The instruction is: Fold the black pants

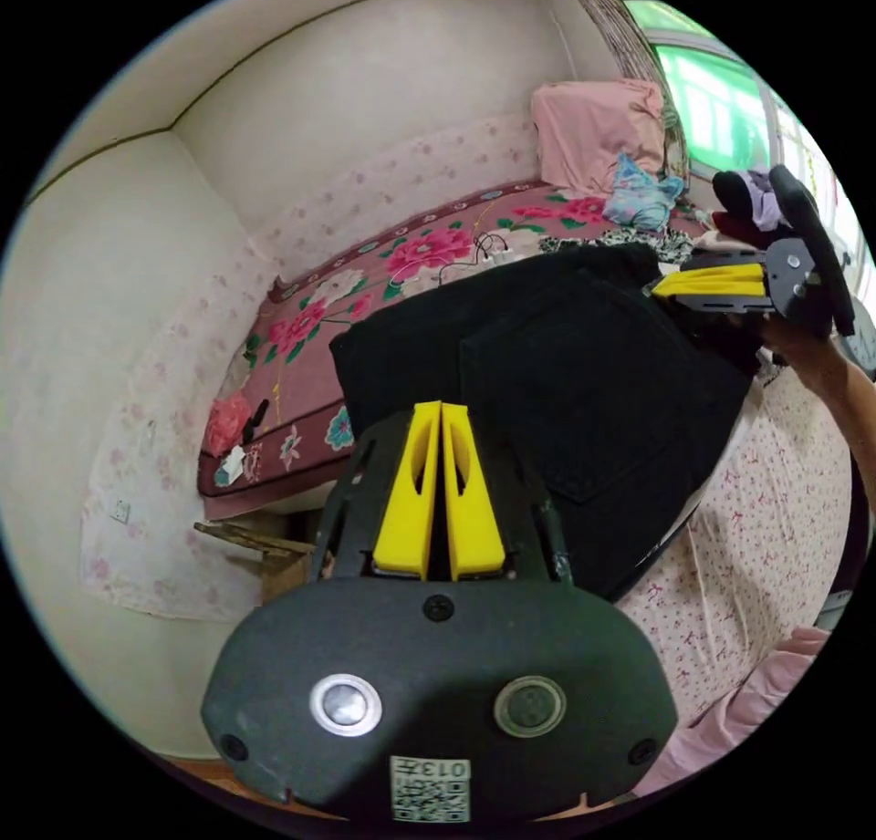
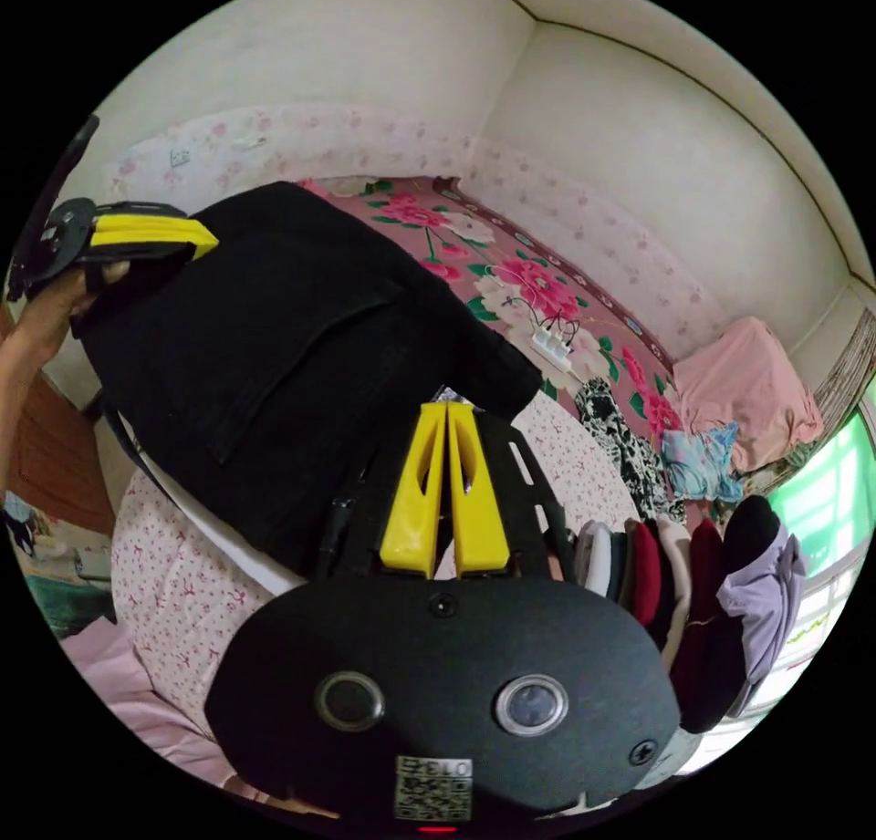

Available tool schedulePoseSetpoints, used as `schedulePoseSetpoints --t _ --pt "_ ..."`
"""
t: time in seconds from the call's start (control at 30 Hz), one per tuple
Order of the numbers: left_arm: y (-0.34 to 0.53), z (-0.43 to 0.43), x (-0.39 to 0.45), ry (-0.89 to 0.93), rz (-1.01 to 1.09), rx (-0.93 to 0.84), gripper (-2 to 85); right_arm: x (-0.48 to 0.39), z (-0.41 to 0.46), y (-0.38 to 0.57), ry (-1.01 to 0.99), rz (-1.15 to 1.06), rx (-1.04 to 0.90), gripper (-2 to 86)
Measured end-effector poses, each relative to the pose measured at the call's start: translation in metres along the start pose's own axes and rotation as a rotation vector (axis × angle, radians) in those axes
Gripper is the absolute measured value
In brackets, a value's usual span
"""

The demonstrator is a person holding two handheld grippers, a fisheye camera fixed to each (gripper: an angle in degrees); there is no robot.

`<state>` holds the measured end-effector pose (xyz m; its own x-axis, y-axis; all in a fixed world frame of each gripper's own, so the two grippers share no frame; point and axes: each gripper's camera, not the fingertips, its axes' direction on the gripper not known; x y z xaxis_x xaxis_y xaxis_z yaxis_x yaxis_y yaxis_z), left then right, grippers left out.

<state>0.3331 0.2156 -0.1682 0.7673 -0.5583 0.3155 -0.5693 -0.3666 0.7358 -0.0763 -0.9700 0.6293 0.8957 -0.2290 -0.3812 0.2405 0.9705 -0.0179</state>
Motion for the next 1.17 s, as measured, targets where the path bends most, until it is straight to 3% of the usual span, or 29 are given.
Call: schedulePoseSetpoints --t 0.2,0.3,0.37,0.43,0.57,0.8,0.97,1.17 --pt "0.008 0.001 0.016 0.055 -0.033 -0.006 -0.4 -0.002 -0.008 0.020 0.039 -0.041 0.017 0.1" --pt "0.018 -0.026 0.022 0.011 -0.093 0.045 -0.4 0.014 -0.042 0.034 0.042 0.067 0.091 0.1" --pt "0.059 -0.082 0.051 -0.058 -0.082 0.349 -0.4 0.022 -0.093 0.069 -0.046 0.121 0.324 0.0" --pt "0.093 -0.109 0.090 -0.066 -0.023 0.476 -0.4 0.011 -0.153 0.142 -0.068 0.083 0.598 -0.2" --pt "0.173 -0.120 0.204 0.191 0.097 0.567 -0.4 -0.020 -0.193 0.255 -0.084 0.023 0.681 -0.2" --pt "0.232 -0.126 0.386 0.433 0.257 0.552 -0.4 -0.029 -0.236 0.421 0.113 0.028 0.470 -0.2" --pt "0.212 -0.127 0.486 0.602 0.329 0.504 -0.3 0.037 -0.264 0.518 0.217 0.177 0.308 -0.1" --pt "0.157 -0.114 0.587 0.653 0.407 0.441 -0.2 0.139 -0.286 0.661 0.337 0.444 0.164 0.0"
